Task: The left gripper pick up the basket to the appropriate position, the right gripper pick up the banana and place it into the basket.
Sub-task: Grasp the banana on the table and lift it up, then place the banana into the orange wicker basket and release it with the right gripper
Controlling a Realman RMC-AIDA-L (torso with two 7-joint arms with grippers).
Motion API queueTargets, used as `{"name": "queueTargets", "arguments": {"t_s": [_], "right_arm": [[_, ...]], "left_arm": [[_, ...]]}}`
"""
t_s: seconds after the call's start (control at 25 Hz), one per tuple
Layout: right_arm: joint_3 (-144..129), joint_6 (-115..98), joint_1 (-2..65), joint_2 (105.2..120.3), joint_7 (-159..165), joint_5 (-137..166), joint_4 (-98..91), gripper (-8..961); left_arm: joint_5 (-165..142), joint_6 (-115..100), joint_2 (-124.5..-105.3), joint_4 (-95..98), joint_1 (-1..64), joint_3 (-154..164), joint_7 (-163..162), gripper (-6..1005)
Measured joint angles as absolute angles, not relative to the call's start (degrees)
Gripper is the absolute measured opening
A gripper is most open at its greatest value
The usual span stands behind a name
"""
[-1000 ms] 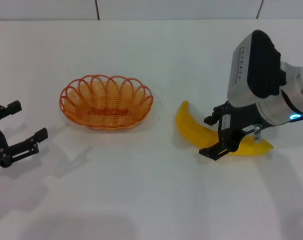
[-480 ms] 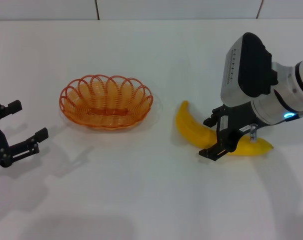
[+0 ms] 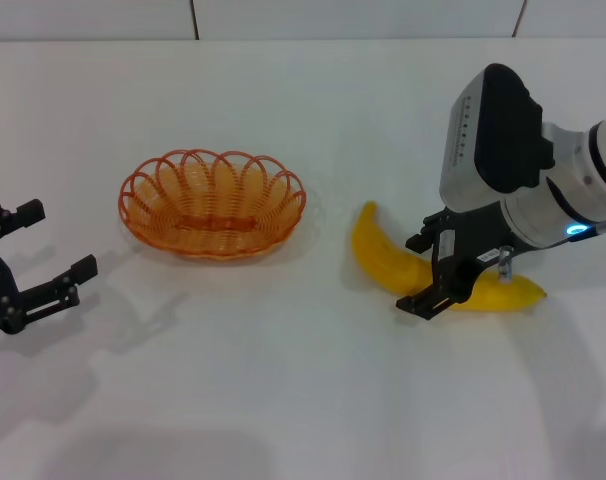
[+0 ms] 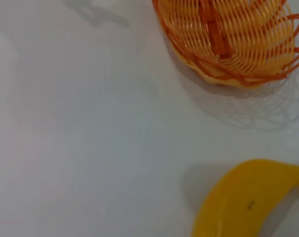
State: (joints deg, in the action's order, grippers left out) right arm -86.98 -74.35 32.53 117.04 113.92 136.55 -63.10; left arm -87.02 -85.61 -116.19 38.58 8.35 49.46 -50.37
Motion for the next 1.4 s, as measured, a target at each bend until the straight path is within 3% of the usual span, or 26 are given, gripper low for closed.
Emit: {"name": "queueTargets", "arguments": {"t_s": [0.32, 0.56, 1.12, 1.4], "right_arm": [[-86.3, -74.4, 32.6, 116.99, 114.5, 136.5, -63.0, 721], [-86.1, -74.8, 32.7, 116.90, 115.1, 136.2, -64.1, 496], [-87.3, -75.0, 29.5, 117.08, 113.1, 131.9, -79.9, 488], [-92.6, -69.4, 35.3, 117.16, 109.7, 127.3, -75.3, 489]], "left_arm": [[-87.0, -85.6, -116.19, 38.6, 8.4, 49.5, -50.4, 907], [-87.0, -85.6, -116.19, 38.6, 8.4, 49.4, -50.4, 907], [-86.7, -86.3, -116.26, 38.6, 7.9, 49.2, -49.5, 907], [-86.7, -86.3, -116.28, 38.6, 8.1, 49.2, -49.5, 907]]}}
